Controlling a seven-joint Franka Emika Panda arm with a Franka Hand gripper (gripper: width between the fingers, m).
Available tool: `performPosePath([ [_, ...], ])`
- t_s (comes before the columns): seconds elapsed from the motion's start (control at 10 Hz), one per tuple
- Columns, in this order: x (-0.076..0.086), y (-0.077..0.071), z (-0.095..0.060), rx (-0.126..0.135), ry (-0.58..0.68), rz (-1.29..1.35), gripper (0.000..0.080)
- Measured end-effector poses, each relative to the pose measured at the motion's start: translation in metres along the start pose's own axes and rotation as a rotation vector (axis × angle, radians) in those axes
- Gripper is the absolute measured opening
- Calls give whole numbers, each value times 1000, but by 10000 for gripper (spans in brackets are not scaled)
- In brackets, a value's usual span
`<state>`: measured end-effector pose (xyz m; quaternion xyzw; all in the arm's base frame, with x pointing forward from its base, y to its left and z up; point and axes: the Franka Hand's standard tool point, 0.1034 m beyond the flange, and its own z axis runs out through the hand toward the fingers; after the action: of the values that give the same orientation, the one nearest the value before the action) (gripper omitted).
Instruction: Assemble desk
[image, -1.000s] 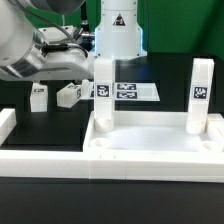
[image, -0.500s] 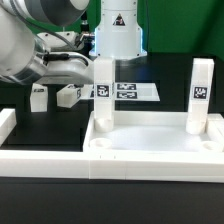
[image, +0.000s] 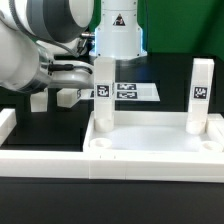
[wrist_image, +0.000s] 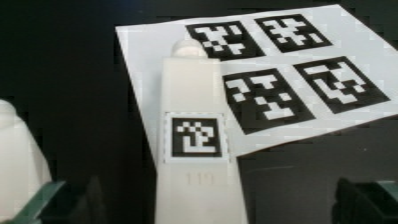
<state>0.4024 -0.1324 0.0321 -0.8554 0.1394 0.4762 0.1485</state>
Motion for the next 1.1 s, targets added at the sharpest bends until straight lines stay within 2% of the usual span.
performPosePath([
  [0.2, 0, 0, 1, -2, -1, 12, 649],
  [0.6, 5, -2, 20, -22, -28, 132, 649],
  [0.9, 8, -1, 22, -26, -17, 113, 649],
  [1.0, 8, -1, 22, -26, -17, 113, 538],
  [1.1, 8, -1, 22, -26, -17, 113, 389],
])
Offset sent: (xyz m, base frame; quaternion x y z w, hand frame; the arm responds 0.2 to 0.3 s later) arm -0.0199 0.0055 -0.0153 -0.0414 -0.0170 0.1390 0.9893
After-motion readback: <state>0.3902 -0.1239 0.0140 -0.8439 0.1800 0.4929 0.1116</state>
